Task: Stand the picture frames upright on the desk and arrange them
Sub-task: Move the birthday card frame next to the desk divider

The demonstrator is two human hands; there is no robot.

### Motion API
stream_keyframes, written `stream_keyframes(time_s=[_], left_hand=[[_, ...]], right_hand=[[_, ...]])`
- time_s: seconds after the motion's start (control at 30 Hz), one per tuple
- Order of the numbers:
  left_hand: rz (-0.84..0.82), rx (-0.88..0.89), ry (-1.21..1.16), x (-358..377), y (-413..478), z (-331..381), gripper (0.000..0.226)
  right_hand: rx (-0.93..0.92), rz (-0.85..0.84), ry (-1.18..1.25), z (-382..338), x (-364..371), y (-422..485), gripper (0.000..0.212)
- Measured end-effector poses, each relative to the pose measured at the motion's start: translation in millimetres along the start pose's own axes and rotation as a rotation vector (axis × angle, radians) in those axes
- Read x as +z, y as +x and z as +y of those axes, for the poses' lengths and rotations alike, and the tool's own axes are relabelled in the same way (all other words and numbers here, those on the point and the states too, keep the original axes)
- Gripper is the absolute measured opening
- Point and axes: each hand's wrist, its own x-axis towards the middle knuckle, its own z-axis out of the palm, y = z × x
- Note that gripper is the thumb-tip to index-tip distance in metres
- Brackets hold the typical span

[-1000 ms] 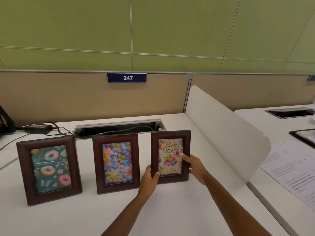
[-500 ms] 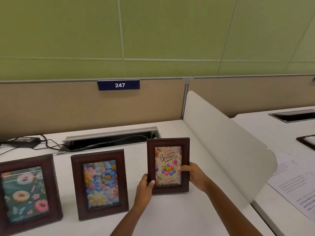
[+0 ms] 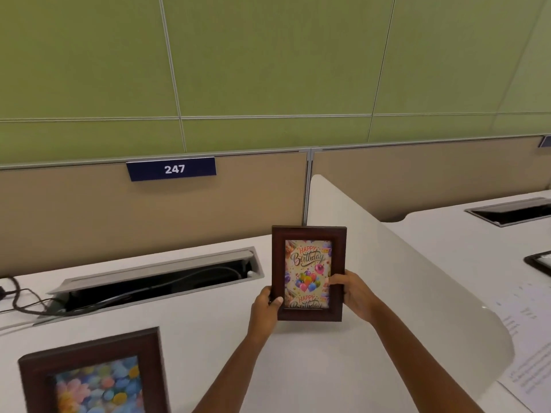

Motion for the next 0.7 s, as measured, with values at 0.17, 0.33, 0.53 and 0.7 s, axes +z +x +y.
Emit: stream_keyframes(time_s=[0.17,0.33,0.53,0.7], left_hand=[[-0.015,-0.020,-0.016,10,35,2,0.031],[-0.021,-0.035,-0.012,19,48,-4,0.031],[-0.017,-0.049,-0.009,27,49,-10,0.033],[-0.018,-0.053,-0.003,31,48,-12,0.034]], right_hand=[[0.007,0.029,0.025,2,-13,30,0.027],[0.025,0.075,0.006,9,-22,46,0.023],[0.038,0.103,-0.028,11,-28,54,0.023],[0.038,0.102,-0.032,14,-31,53,0.024]])
